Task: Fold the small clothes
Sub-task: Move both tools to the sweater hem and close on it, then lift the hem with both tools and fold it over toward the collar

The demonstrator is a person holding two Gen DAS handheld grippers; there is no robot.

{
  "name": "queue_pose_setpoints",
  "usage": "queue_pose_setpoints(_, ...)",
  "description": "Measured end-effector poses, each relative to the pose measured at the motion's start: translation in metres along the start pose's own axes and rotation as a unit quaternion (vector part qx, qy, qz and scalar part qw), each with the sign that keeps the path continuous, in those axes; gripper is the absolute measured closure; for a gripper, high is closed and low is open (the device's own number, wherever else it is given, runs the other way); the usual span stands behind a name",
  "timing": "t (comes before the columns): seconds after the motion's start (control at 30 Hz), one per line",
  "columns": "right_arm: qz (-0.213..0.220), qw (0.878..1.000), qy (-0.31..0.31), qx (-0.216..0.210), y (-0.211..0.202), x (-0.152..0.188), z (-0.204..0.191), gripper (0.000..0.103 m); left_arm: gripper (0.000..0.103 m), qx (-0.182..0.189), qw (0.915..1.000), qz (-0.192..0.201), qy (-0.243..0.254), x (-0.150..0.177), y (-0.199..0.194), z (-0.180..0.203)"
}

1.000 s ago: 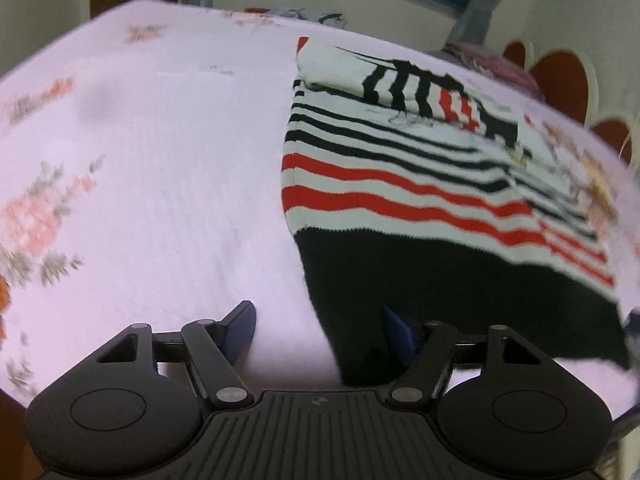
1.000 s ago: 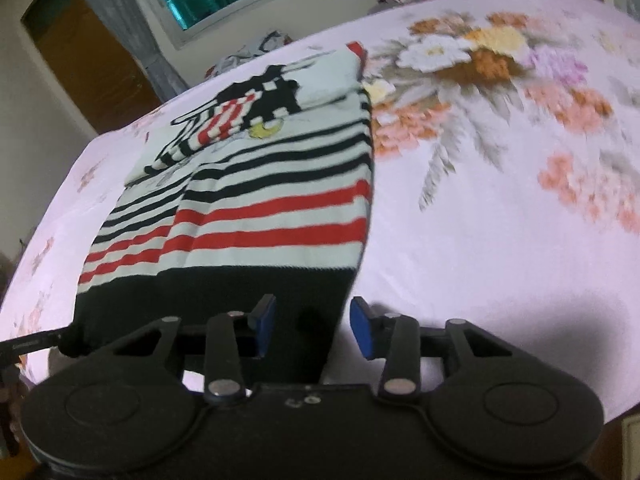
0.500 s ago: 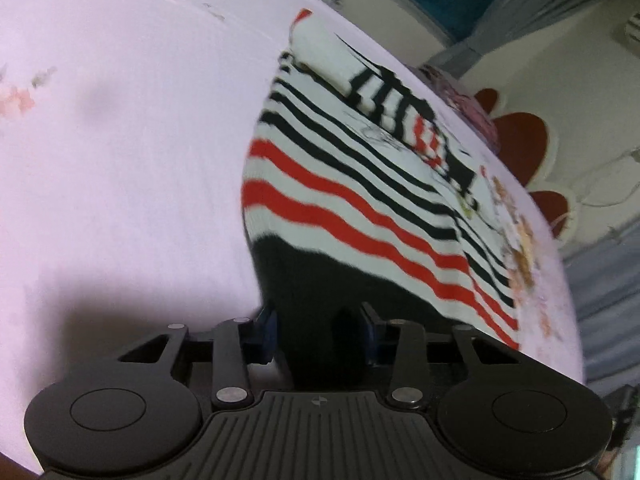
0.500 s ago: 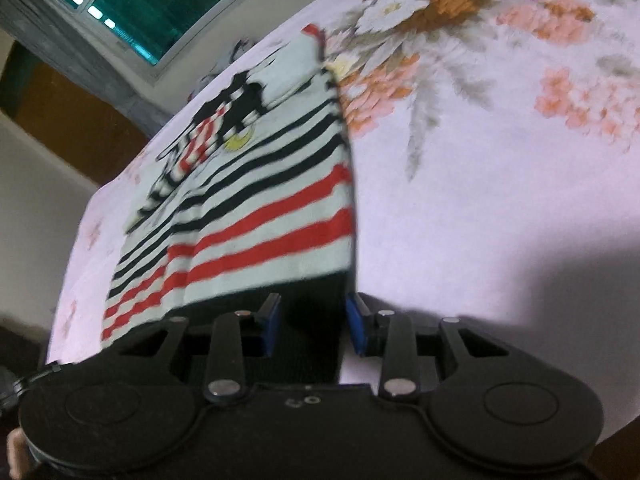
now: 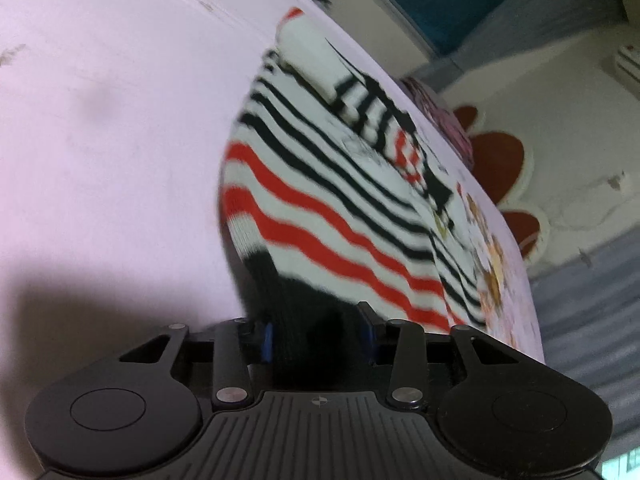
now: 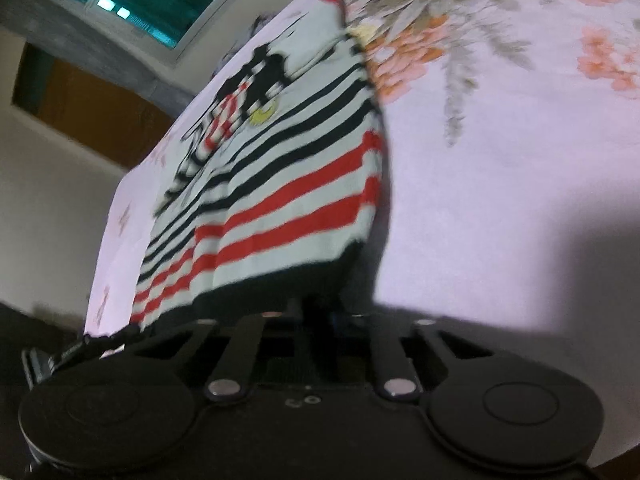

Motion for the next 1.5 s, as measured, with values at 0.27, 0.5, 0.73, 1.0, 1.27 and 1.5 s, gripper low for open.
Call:
queue_pose_setpoints(0.27, 0.044, 0.998, -0.039, -0.025, -0.024, -0.017, -0.012, 0.098, 0.096, -0.026, 0.9967, 0.062, 0.045, -0.01, -0.027, 0.009)
queue_pose_setpoints(0.5, 0.012, 0.995, -0.09, 0.04, -0.012, -0.019, -0.003, 0.098, 0.096, -0.087, 0.9943, 0.045, 0.042, -0.004, -0.022, -0.007)
queue_pose_setpoints(0.73, 0.078, 0.991, -0.104, -0.001, -0.03, -0.067, -0.04, 0.098, 0.096, -0.035, 0.9909, 0.128, 0.019, -0.048, -0.045, 0.024)
queue_pose_setpoints(1.0, 0.131, 0.988, -0.086, -0.015, -0.013, -0.177, -0.068, 0.098, 0.096, -0.001, 0.9833, 0.177, 0.044, -0.152, -0.001, 0.095)
queue_pose_setpoints(1.27, 0.125, 0.988, -0.08, 0.029, 0.055, -0.281, -0.074, 0.098, 0.096, -0.017, 0.9871, 0.149, 0.057, -0.253, 0.085, 0.103)
queue_pose_setpoints(1.5, 0.086, 0.993, -0.046, 0.061, 0.136, -0.323, -0.046, 0.098, 0.096, -0.052, 0.9933, 0.091, 0.048, -0.285, 0.163, 0.075)
Point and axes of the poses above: each gripper's, at about its wrist camera, not at the fingertips, and y roughly the way its jaws point, z to its right, x to its underside, the point moved 8 cm from there along y, roughly the way its jaws point, and after that the axes turned 3 degrees about z, right-handed, at the moved point
